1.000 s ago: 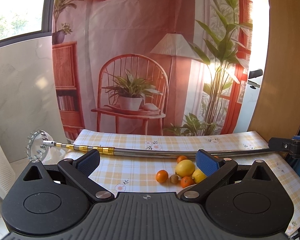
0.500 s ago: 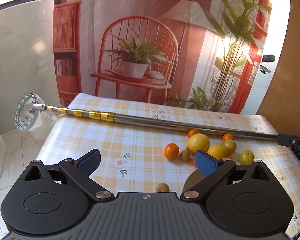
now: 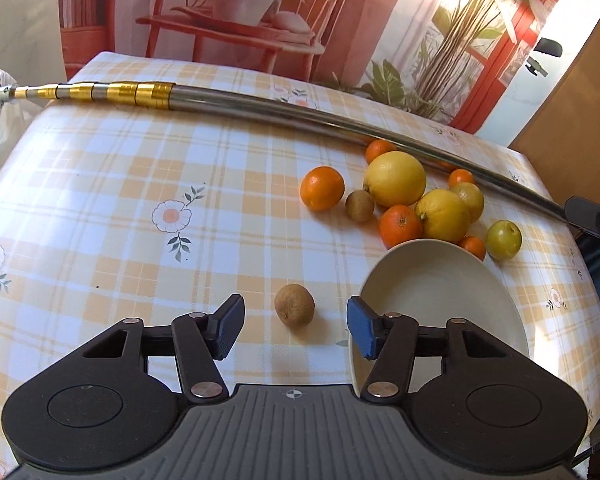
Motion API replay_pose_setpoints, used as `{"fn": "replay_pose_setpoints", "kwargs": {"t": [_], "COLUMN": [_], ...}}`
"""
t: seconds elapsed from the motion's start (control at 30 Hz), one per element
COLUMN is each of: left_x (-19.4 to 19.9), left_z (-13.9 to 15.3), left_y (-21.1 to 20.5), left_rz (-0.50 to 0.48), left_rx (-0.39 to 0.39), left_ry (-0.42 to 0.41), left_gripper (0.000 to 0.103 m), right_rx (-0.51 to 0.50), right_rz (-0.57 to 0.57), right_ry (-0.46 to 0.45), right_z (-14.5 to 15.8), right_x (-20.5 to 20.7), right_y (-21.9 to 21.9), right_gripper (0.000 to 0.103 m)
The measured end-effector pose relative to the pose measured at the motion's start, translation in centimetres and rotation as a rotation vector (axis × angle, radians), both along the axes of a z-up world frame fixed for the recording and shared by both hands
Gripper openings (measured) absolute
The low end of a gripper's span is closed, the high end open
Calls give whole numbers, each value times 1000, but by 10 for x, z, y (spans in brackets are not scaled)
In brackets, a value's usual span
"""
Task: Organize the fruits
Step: 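Grasp a small brown kiwi with the left tool while the right tool grasps a yellow-green plum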
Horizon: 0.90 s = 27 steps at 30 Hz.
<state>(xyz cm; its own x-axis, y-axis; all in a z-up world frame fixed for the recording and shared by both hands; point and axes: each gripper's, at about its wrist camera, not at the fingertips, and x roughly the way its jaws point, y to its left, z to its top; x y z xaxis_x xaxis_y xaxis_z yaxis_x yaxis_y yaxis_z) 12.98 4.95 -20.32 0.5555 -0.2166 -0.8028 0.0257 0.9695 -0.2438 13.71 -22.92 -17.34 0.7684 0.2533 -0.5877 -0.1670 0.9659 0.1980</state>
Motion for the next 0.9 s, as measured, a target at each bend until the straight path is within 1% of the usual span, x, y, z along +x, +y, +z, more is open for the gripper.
{"fn": "replay_pose_setpoints", "kwargs": {"t": [0.07, 0.13, 0.17, 0.23, 0.33, 0.37, 0.43, 0.53, 0.6, 0.7, 0.8, 0.87, 0.9], "left_x": [8, 13, 17, 21, 22, 22, 22, 25, 25, 22, 19, 18, 16], "left_z": [-7, -13, -16, -20, -20, -21, -21, -21, -18, -7, 4, 11, 14], "left_y": [-1, 0, -1, -3, -9, -10, -13, -13, -13, -14, -19, -23, -26], "left_rz": [2, 8, 10, 11, 2, -3, -3, 3, 1, -15, -41, -62, -77], "left_rx": [-16, -31, -39, -49, -42, -37, -19, -34, -30, -15, -17, -14, -11], "left_ry": [21, 42, 56, 71, 59, 57, 55, 54, 43, 7, -34, -59, -75], "left_gripper": [53, 52, 49, 47, 44, 35, 26, 26, 26, 26, 26, 26, 26], "right_rx": [7, 8, 7, 5, -2, -4, -8, -7, -15, -34, -38, -38, -35], "right_rz": [-4, -5, -6, -5, -7, -9, -12, -17, -16, -15, -15, -20, -23], "right_ry": [6, 14, 19, 24, 24, 26, 32, 39, 43, 57, 76, 102, 112], "right_z": [-2, -5, -6, -8, -11, -12, -14, -18, -22, -29, -41, -50, -55], "right_x": [5, 11, 13, 16, 20, 21, 24, 26, 28, 31, 36, 41, 45], "right_y": [-2, -3, -4, -5, -8, -9, -12, -16, -19, -22, -24, -27, -28], "right_gripper": [91, 90, 90, 89, 89, 89, 88, 87, 83, 79, 74, 64, 62]}}
